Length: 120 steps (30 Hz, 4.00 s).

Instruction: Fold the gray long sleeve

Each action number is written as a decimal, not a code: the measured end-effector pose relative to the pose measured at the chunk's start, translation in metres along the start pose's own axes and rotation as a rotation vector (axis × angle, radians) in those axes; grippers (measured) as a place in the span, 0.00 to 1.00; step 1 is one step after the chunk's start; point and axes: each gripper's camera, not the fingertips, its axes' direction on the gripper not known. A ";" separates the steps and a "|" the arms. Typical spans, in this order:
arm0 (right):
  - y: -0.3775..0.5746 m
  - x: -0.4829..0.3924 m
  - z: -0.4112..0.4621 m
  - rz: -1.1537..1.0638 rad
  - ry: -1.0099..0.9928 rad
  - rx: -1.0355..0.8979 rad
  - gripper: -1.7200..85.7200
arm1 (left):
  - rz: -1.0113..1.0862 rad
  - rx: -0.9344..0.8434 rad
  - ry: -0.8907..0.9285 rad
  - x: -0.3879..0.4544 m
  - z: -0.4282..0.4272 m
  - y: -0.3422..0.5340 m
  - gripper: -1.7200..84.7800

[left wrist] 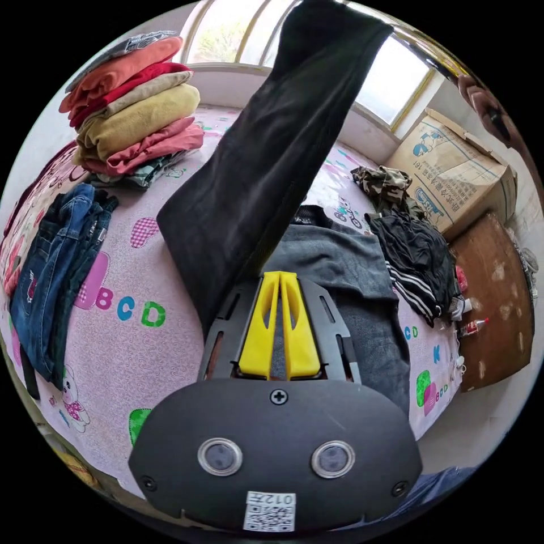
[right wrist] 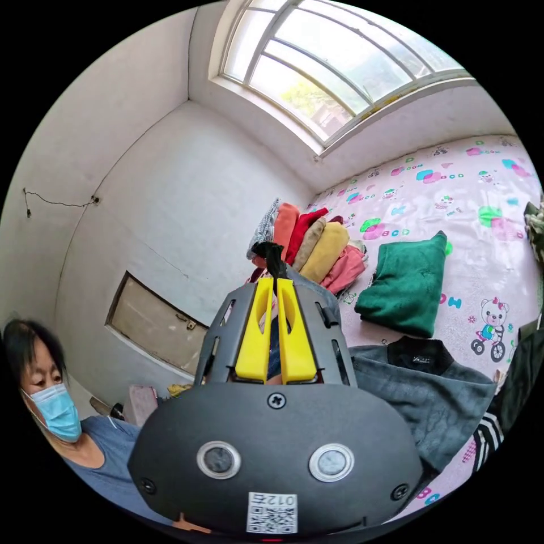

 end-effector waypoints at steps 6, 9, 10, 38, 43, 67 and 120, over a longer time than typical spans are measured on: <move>0.094 0.123 -0.122 0.265 0.184 0.143 0.03 | 0.153 -0.133 0.050 0.024 0.025 0.025 0.02; 0.165 0.208 -0.150 0.521 0.326 0.123 0.03 | 0.156 -0.178 -0.018 0.019 0.032 0.021 0.02; 0.178 0.223 -0.153 0.566 0.327 0.121 0.03 | 0.160 -0.190 -0.038 0.018 0.034 0.018 0.02; 0.163 0.118 -0.140 -0.051 0.855 -0.427 0.02 | 0.244 -0.308 -0.252 -0.012 0.128 -0.059 0.02; 0.233 0.038 -0.191 -0.020 0.772 -0.390 0.03 | 0.237 -0.325 -0.135 -0.014 0.083 0.013 0.03; 0.483 -0.105 -0.280 0.307 0.634 -0.534 0.13 | 0.043 -0.638 -0.162 0.011 0.123 0.223 0.13; 0.498 -0.197 -0.204 0.094 0.811 -0.950 0.06 | 0.120 -0.508 -0.410 -0.026 0.057 0.277 0.02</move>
